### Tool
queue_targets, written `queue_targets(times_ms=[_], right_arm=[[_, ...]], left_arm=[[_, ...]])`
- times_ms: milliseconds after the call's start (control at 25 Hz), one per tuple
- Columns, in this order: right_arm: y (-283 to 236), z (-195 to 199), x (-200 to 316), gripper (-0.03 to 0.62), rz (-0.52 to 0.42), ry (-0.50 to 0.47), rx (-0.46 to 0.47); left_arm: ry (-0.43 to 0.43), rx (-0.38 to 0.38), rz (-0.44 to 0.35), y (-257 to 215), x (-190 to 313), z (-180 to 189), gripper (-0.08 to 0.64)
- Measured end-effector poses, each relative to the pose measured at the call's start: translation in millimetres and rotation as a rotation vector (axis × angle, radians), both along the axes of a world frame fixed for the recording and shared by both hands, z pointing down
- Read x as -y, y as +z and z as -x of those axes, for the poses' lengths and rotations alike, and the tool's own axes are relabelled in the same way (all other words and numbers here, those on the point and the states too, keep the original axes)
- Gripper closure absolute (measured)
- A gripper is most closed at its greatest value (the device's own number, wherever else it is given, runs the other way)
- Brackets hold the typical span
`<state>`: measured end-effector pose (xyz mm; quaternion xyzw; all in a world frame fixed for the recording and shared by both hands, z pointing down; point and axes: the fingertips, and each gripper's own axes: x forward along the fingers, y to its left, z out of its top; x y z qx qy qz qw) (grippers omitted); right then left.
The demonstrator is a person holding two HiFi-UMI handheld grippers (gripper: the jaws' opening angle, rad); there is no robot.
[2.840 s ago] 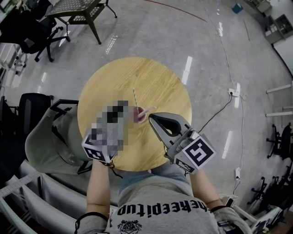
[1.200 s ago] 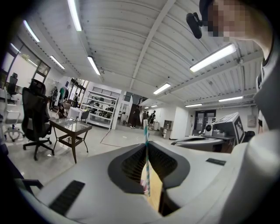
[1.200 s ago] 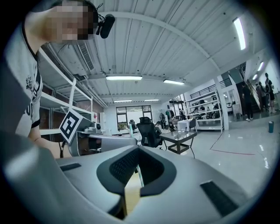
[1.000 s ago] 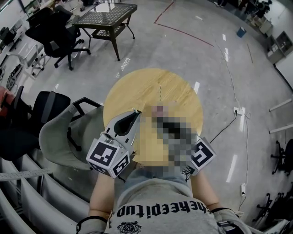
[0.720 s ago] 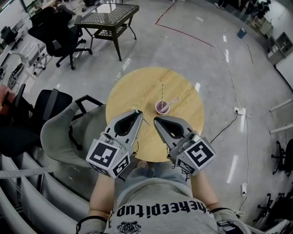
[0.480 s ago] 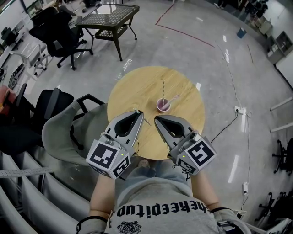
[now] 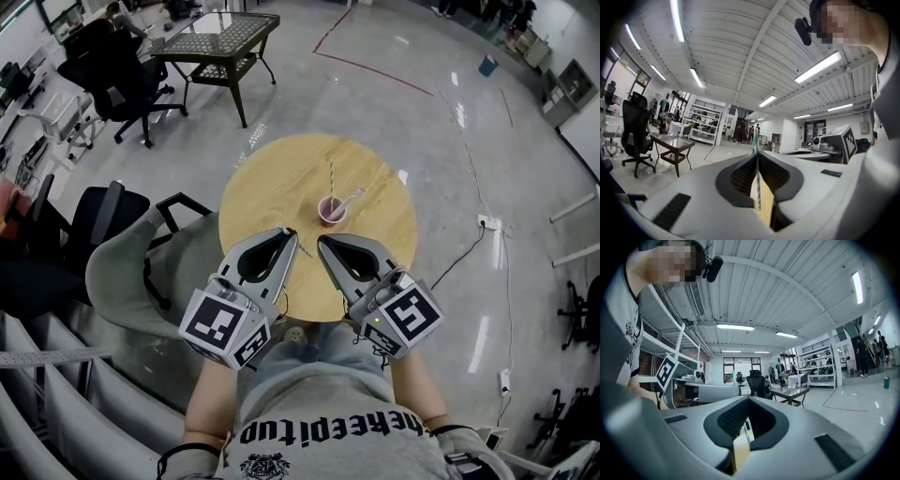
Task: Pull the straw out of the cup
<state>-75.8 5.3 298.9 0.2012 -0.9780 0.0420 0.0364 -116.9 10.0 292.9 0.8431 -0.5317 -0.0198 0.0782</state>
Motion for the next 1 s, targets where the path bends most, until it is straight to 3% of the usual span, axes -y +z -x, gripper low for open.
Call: queue_targets(times_ms=[1000], right_arm=[[-4,3,-12,0.583,-0.036,-0.004,-0.035]], left_arm=[[0.019,-0.01,-0.017,-3,-9,-3,0.5]])
